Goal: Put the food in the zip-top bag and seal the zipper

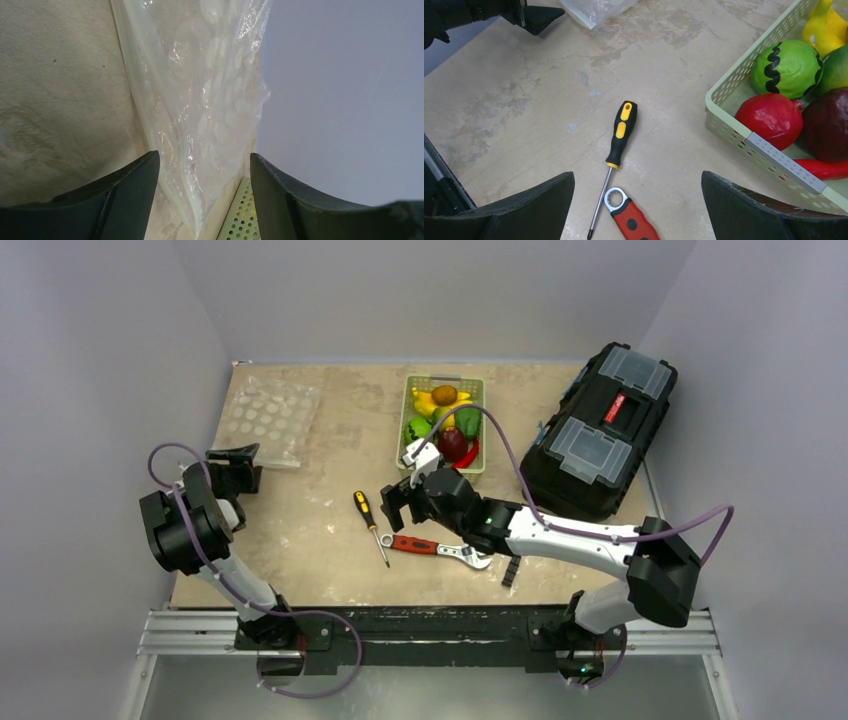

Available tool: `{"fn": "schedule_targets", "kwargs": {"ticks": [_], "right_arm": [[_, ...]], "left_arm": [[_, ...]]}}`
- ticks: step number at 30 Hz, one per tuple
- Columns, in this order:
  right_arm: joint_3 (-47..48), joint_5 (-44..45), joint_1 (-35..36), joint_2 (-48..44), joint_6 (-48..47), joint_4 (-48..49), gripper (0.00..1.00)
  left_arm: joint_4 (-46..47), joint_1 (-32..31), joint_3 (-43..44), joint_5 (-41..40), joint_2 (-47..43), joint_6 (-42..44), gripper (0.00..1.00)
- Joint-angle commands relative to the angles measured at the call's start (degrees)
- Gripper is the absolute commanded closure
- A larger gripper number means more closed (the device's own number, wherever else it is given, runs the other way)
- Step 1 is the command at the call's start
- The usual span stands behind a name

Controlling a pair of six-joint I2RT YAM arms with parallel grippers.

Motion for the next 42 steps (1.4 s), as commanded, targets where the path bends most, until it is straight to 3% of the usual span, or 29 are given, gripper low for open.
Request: {"fn": "schedule_targets", "kwargs": {"ticks": [1,8,11,13,16,24,27,35,42], "right_arm": [[0.47,0.61,-0.22,0.56,-0.83,2.11,0.01],[0.7,0.38,-0.17,1.01,-0.76,1.93,0.01],[1.23,0.4,-0.22,1.89,-0.65,1.45,0.01],[2.39,0.93,-0.17,3.19,-0.37,0.32,0.01],[5.07,2.85,-0.08,5.67,-0.29,-3.13,0.01],[7.71,0.72,1.34,8.06,4.33,-4.95,0.01],[9.99,2.18,3.97,9.44,5.34,-7.0,0.01],[20.05,5.54,9.94,14.26,6.65,-10.19,0.01],[24.54,0.21,9.48,14.02,9.79,-2.91,0.01]], "left_arm": [[6.02,0.26,2.92,1.16,1.84,-0.68,0.37],[4.48,0.21,7.33,1.83,4.99,-0.44,0.47],[1.68,0.06,10.76,2.99,5.36,0.46,0.64],[-5.08,0.09,12.42,2.59,3.13,2.66,0.75],[-19.62,0.0,14.42,-0.12,-3.83,9.94,1.0],[-62.19,-0.91,19.98,-12.2,-26.8,21.12,1.0],[-72.3,-1.03,20.64,-15.78,-35.5,24.92,1.0],[-91.4,-2.4,23.4,-19.36,-52.49,32.37,1.0],[-101.9,-11.1,32.9,-29.74,-57.46,38.33,1.0]]}}
